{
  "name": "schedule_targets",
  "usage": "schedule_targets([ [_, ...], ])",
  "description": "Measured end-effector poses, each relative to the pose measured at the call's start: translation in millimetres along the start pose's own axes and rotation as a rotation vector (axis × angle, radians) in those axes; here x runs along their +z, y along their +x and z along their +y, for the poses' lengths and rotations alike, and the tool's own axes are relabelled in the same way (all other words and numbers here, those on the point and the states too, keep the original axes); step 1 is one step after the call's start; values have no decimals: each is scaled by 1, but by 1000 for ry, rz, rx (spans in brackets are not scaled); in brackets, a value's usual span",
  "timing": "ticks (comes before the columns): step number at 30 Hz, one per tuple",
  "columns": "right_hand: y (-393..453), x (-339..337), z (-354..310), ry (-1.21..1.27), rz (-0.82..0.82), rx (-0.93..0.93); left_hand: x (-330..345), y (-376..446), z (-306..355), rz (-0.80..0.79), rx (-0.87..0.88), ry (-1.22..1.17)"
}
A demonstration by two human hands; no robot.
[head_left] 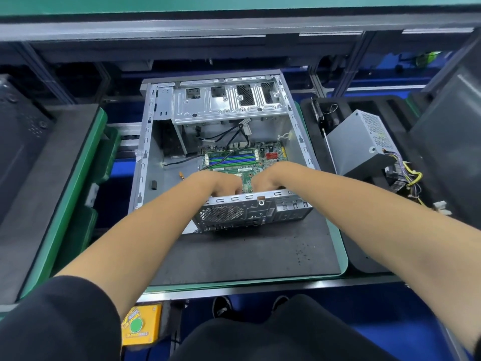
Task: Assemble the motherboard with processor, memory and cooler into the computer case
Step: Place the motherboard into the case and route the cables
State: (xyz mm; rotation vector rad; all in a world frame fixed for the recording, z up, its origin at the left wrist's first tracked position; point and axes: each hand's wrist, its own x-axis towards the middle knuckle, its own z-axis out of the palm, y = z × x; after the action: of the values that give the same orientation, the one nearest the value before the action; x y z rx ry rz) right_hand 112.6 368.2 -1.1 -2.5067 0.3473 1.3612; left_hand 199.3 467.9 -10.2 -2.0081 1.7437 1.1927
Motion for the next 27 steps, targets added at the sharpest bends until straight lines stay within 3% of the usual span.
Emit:
schedule_targets([
  [3,-5,0,3,78,-64,-31,-1,1,1,139,75,-120],
  [6,-14,-1,6,171,-121,-21,-4,2,11,36,98,-151],
  [9,-21,2,8,182,-54,-6,-9,4,23,-84,65,-101],
  [16,-32,9,9,320,-74,-51,-12,5,27,-28,-7,-133],
  [21,-29,17,6,372,-67,-48,-2,6,26,-90,-43,-187],
  [23,-35,17,7,285,24,-64,-1,6,26,-116,-56,-228],
  [25,-46,16,9,270,258,-104,-1,5,28,-135,-49,-247],
  [27,-59,20,13,410,496,-153,-1,4,30,-140,-63,-262],
])
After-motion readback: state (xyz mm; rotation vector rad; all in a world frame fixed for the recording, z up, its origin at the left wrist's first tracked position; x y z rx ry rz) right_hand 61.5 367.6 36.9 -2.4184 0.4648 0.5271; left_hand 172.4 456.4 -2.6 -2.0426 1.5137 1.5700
